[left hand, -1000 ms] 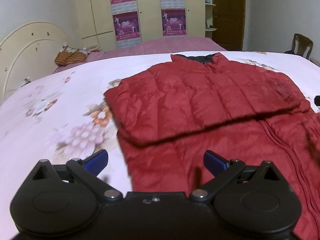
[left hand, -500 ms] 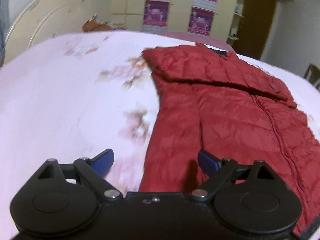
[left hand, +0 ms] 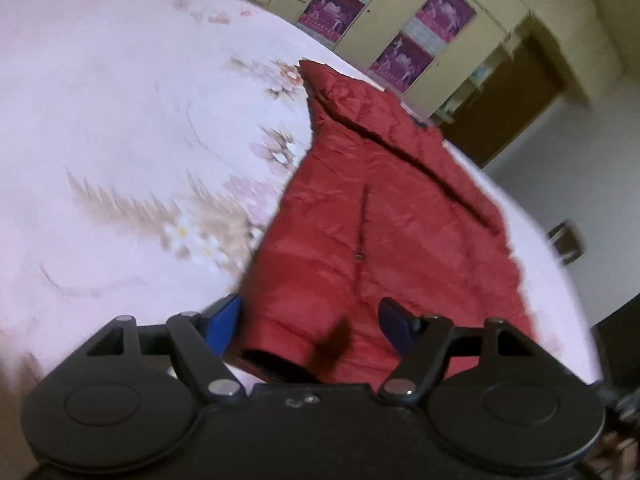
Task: Fold large clothes
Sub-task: 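Grasp the jacket hem with both tools and lift it toward the collar, then lay the held hem over the jacket body and open both tools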
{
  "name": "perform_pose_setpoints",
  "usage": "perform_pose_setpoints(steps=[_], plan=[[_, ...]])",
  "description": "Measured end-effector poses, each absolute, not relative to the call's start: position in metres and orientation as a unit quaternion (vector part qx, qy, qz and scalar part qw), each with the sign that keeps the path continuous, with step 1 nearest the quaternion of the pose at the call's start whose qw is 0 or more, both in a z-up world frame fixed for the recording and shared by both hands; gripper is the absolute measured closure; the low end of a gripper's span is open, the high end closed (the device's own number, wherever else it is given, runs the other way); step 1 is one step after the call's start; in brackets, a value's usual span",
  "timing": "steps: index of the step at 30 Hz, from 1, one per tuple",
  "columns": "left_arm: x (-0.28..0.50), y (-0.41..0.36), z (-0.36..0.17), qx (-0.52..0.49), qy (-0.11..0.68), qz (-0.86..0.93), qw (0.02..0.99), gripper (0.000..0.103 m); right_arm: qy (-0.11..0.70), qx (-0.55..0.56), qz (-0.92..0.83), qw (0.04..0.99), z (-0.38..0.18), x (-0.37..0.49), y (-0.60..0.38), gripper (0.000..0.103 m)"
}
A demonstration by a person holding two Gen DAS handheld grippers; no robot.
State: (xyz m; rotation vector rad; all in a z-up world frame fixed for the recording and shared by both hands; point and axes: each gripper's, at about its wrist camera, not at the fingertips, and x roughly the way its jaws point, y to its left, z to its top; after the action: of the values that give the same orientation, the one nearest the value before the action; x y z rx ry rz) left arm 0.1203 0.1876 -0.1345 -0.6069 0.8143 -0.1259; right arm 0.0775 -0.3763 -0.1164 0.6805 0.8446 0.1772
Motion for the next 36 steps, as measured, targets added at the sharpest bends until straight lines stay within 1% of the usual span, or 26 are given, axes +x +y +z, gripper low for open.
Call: perform_pose_setpoints(steps=[5,6,7,8,9,10,11,12,14,16,18,19,22,27,31,36], plan=[[0.137,0.19,-0.145,-0.344,0.374,-0.08,0.858,0.031,0.395,0.369,0.111,0.834,-0.123,0.087,-0.374,0.053],[0.142,0.189,-0.146,-0.349,0.375,-0.087,0.855,0.033,0.393,0.379,0.113,0.83,-0.124,0.091,-0.375,0.053],[0.147,0.188,-0.147,-0.347,0.379,-0.092,0.853,0.038,0.392,0.388,0.117,0.826,-0.125,0.094,-0.376,0.053],[0.15,0.186,-0.147,-0.34,0.383,-0.094,0.854,0.049,0.394,0.392,0.125,0.822,-0.126,0.097,-0.375,0.057],[0.153,0.183,-0.148,-0.33,0.389,-0.096,0.855,0.056,0.401,0.388,0.129,0.82,-0.127,0.1,-0.374,0.07],[0.154,0.181,-0.148,-0.323,0.391,-0.098,0.856,0.071,0.408,0.383,0.131,0.819,-0.129,0.102,-0.373,0.077],[0.155,0.18,-0.148,-0.316,0.393,-0.099,0.858,0.096,0.411,0.381,0.135,0.817,-0.131,0.102,-0.373,0.087],[0.152,0.18,-0.146,-0.315,0.384,-0.097,0.862,0.096,0.409,0.384,0.143,0.815,-0.131,0.101,-0.374,0.095],[0.14,0.182,-0.141,-0.323,0.353,-0.103,0.872,0.097,0.391,0.392,0.154,0.819,-0.128,0.093,-0.377,0.096],[0.138,0.18,-0.143,-0.317,0.362,-0.088,0.872,0.097,0.383,0.4,0.158,0.818,-0.126,0.091,-0.379,0.096],[0.143,0.177,-0.152,-0.312,0.386,-0.07,0.865,0.097,0.401,0.385,0.149,0.817,-0.132,0.094,-0.375,0.096],[0.144,0.177,-0.152,-0.317,0.386,-0.066,0.864,0.097,0.412,0.385,0.145,0.813,-0.135,0.098,-0.374,0.096],[0.138,0.178,-0.137,-0.329,0.357,-0.071,0.871,0.097,0.385,0.396,0.159,0.818,-0.119,0.094,-0.377,0.097],[0.143,0.181,-0.111,-0.345,0.319,-0.079,0.879,0.097,0.355,0.377,0.177,0.837,-0.085,0.104,-0.381,0.097],[0.168,0.178,-0.086,-0.353,0.289,-0.084,0.886,0.097,0.325,0.381,0.189,0.845,-0.063,0.128,-0.381,0.097],[0.218,0.173,-0.053,-0.354,0.249,-0.095,0.897,0.097,0.294,0.389,0.193,0.851,-0.033,0.171,-0.382,0.097]])
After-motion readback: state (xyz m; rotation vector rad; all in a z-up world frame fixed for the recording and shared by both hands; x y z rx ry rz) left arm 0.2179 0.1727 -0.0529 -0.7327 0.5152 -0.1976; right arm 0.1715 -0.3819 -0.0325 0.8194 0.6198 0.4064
